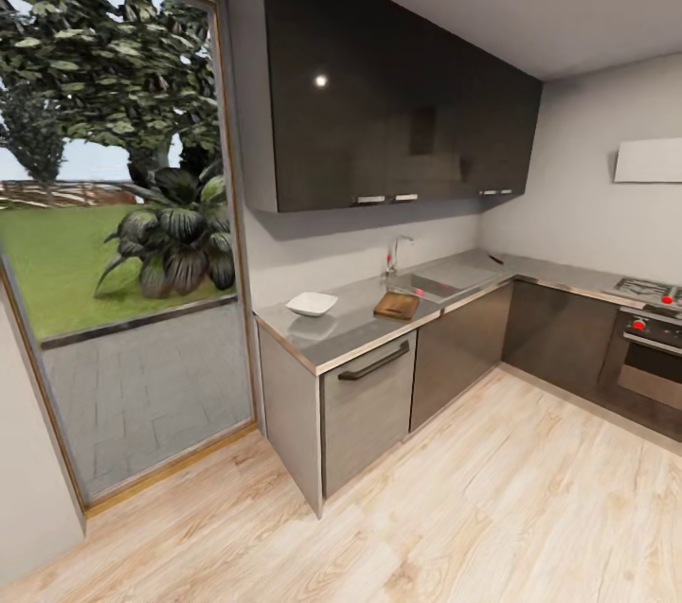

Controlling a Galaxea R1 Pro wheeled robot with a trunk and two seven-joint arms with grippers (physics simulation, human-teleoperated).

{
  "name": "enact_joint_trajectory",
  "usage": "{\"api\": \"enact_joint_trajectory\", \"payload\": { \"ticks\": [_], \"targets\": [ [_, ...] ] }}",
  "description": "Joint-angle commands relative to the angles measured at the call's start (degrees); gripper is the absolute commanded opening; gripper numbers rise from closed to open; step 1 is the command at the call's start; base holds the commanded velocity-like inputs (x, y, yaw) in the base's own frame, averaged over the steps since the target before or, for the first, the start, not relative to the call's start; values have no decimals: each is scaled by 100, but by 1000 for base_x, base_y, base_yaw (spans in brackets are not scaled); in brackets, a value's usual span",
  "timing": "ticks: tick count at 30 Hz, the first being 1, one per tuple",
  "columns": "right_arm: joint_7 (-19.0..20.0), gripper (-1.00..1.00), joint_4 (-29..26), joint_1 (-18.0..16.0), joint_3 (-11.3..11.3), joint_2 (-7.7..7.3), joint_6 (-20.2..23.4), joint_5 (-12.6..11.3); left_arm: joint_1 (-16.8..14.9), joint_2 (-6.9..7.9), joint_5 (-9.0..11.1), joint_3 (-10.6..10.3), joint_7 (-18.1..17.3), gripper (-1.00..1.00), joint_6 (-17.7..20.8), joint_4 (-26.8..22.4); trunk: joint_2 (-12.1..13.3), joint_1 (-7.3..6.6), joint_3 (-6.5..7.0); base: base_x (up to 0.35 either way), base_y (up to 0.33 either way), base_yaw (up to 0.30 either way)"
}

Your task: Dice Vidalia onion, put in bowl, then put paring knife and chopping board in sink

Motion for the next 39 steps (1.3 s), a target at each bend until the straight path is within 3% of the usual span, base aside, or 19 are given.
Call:
{"api": "enact_joint_trajectory", "payload": {
  "ticks": [1, 8, 15, 39],
  "targets": [
    [-24, 100, 5, -2, 5, 1, -16, 2, -1, 3, 4, 4, 2, 100, -17, 3, -3, 2, -2, 0, 0, 0],
    [-24, 100, 5, -2, -3, 1, -16, 2, -1, 24, 4, 2, 0, 100, -121, 3, -3, 2, -2, -26, 0, 0],
    [-24, 100, 11, -2, -2, 1, -15, 2, -1, -79, -6, -17, 0, 100, -163, 54, 77, -42, 34, -36, 0, 0],
    [-24, 100, 13, -2, 5, -1, -15, 2, -1, -70, 1, 10, 9, 100, -154, 44, 117, -64, 52, 0, 0, 0]
  ]
}}
